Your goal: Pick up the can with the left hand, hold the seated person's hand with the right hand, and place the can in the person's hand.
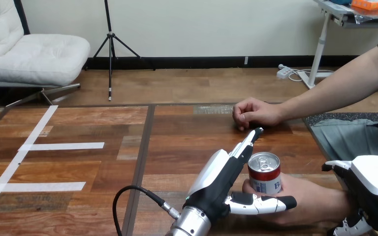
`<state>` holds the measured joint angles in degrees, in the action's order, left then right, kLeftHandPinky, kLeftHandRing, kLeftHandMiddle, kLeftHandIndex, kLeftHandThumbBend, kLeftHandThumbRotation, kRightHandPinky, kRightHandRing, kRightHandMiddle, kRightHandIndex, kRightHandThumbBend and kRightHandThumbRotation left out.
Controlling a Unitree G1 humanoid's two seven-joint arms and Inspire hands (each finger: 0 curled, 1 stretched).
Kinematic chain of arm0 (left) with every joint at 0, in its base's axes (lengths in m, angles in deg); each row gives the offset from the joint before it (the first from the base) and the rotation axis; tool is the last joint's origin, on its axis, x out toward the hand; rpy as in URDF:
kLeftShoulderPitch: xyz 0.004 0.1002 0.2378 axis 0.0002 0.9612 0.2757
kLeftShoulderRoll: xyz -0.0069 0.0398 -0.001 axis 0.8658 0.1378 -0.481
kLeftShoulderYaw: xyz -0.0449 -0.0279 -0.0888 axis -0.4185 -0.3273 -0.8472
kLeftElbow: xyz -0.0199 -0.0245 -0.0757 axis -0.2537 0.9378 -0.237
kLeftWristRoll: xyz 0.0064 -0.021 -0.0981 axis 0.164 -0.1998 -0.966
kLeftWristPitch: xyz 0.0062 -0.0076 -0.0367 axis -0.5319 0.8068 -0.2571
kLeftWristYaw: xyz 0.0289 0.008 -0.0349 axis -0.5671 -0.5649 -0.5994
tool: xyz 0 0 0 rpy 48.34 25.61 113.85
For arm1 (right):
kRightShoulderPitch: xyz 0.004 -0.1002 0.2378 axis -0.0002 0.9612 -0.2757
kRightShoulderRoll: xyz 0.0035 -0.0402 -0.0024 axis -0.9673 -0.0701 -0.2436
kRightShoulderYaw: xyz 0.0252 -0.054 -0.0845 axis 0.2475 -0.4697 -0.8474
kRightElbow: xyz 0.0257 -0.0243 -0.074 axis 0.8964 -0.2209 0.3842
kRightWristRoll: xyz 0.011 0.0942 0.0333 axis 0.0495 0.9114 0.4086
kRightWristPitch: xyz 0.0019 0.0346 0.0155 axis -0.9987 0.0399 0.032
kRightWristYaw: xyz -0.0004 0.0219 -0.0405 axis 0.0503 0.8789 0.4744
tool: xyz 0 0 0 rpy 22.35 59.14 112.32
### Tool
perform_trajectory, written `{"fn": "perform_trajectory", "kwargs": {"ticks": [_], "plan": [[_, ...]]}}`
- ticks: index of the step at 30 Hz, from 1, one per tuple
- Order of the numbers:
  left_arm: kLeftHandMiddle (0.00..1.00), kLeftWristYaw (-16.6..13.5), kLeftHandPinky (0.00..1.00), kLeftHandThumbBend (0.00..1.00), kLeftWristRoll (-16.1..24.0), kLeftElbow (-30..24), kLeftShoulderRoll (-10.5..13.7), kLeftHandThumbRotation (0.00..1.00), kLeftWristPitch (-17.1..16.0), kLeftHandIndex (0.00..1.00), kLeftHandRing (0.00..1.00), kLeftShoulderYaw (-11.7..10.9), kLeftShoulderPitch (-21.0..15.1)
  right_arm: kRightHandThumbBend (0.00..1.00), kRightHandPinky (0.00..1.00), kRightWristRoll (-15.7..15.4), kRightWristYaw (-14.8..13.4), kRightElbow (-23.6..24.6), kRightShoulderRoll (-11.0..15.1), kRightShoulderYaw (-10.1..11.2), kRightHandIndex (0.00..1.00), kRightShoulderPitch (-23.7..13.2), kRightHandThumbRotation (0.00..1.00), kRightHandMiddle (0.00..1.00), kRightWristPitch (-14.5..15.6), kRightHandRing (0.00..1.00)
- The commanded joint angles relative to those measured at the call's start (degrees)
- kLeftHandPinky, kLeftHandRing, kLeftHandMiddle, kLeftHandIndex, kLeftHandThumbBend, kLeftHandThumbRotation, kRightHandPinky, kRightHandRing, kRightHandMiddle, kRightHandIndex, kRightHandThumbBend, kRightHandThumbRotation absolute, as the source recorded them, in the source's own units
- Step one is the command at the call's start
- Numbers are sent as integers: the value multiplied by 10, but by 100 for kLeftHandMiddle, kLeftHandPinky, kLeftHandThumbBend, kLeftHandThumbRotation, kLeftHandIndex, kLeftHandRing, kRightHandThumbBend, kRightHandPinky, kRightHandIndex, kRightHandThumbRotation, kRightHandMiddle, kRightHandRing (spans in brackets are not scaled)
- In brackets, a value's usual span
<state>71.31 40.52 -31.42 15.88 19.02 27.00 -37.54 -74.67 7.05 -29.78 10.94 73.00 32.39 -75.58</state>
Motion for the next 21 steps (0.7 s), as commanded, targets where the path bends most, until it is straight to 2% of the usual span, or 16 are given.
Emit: {"fn": "perform_trajectory", "kwargs": {"ticks": [1,13,21], "plan": [[100,3,100,82,-5,-18,-32,35,-3,100,100,0,-31,92,80,-4,-9,3,-1,3,85,-14,0,87,-2,86],[100,-1,100,71,-12,-28,-31,33,5,100,100,-4,-18,92,79,-3,-18,5,-5,4,84,-13,0,86,-11,85],[100,0,100,67,-25,-32,-30,35,8,100,100,-11,-12,91,78,-3,-23,-1,-6,1,83,-17,0,86,-14,85]]}}
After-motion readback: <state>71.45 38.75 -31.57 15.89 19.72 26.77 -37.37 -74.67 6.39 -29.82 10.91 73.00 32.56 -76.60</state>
